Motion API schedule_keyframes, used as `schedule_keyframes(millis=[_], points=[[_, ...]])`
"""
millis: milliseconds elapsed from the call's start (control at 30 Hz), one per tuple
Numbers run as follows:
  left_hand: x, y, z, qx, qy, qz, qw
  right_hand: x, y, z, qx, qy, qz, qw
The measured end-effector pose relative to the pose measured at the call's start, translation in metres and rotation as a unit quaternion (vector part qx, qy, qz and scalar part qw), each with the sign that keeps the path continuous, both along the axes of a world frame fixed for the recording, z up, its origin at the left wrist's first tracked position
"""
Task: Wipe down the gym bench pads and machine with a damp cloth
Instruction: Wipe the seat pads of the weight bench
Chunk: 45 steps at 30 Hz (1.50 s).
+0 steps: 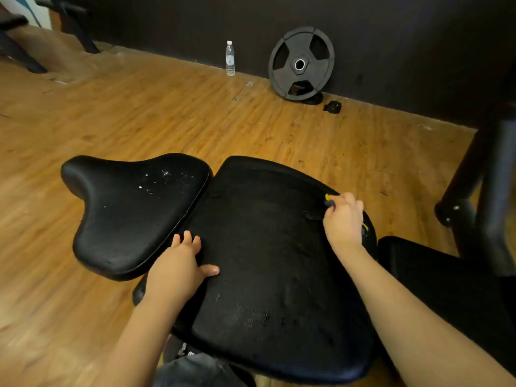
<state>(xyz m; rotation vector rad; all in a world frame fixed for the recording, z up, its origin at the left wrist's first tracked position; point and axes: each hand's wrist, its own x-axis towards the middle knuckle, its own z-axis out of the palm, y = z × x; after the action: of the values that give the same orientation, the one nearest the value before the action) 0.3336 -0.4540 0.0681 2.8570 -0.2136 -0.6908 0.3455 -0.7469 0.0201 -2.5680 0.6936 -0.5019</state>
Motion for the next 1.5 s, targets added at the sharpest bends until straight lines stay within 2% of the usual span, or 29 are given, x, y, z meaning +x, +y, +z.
schedule_keyframes(millis=[167, 333, 600, 733, 833, 1000, 1100, 1200, 1300, 1500], points=[[-0.004, -0.003, 0.005, 0.008, -0.003, 0.004, 1.0, -0.042, -0.026, -0.007, 0.017, 0.002, -0.072, 0.997], [-0.01, 0.0, 0.002, -0.018, -0.022, 0.012, 1.0, -0.045, -0.02, 0.0, 0.095, -0.023, -0.193, 0.976], [-0.009, 0.002, -0.002, -0.031, -0.032, 0.003, 0.999, 0.001, -0.001, 0.014, 0.083, 0.056, -0.263, 0.96], [-0.007, 0.003, -0.005, -0.028, -0.025, 0.0, 0.999, 0.048, 0.029, 0.024, 0.065, 0.085, -0.179, 0.978], [-0.006, 0.002, -0.009, -0.034, -0.03, 0.009, 0.999, 0.079, 0.055, 0.027, 0.017, 0.09, -0.097, 0.991], [-0.002, 0.0, -0.012, -0.018, -0.02, 0.011, 1.0, 0.116, 0.093, 0.036, -0.04, 0.102, 0.019, 0.994], [-0.003, 0.001, -0.012, -0.014, -0.026, 0.006, 1.0, 0.127, 0.132, 0.037, -0.074, 0.099, 0.152, 0.981], [-0.004, 0.002, -0.011, -0.01, -0.031, -0.002, 0.999, 0.12, 0.175, 0.03, -0.114, 0.091, 0.281, 0.949], [-0.004, 0.002, -0.01, -0.019, -0.031, -0.001, 0.999, 0.109, 0.184, 0.024, -0.135, 0.085, 0.315, 0.935], [-0.006, 0.003, -0.007, -0.039, -0.023, 0.004, 0.999, 0.08, 0.139, 0.018, -0.075, 0.075, 0.322, 0.941]])
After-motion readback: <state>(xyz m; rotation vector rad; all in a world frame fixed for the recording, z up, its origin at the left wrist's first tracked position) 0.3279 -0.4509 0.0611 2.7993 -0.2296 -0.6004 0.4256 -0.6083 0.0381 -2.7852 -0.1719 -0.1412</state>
